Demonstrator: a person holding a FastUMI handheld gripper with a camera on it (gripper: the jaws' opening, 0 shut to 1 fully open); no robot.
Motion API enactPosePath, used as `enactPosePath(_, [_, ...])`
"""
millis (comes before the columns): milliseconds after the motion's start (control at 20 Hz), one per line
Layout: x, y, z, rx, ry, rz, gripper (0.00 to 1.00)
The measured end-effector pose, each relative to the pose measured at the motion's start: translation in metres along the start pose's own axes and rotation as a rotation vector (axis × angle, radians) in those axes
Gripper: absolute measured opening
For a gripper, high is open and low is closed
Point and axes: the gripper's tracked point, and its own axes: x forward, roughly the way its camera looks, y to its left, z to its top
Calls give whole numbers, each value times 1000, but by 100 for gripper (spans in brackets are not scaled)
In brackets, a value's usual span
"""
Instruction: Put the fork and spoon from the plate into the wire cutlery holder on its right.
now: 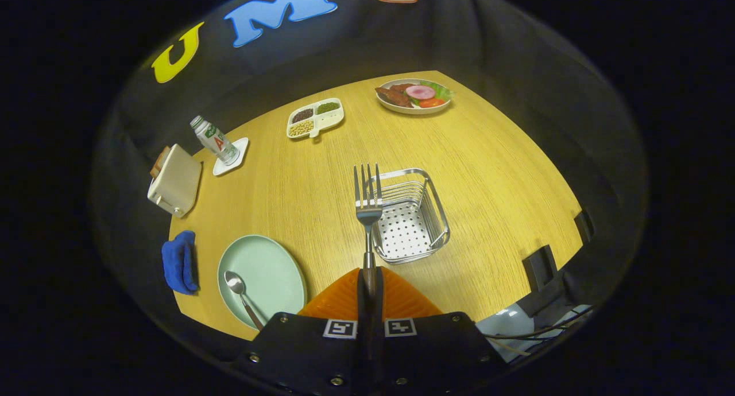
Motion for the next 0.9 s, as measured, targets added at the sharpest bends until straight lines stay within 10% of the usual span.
enactPosePath(550, [7, -15, 0, 52, 19, -44, 4])
enactPosePath(900, [1, -19, 20, 38, -51, -69, 46])
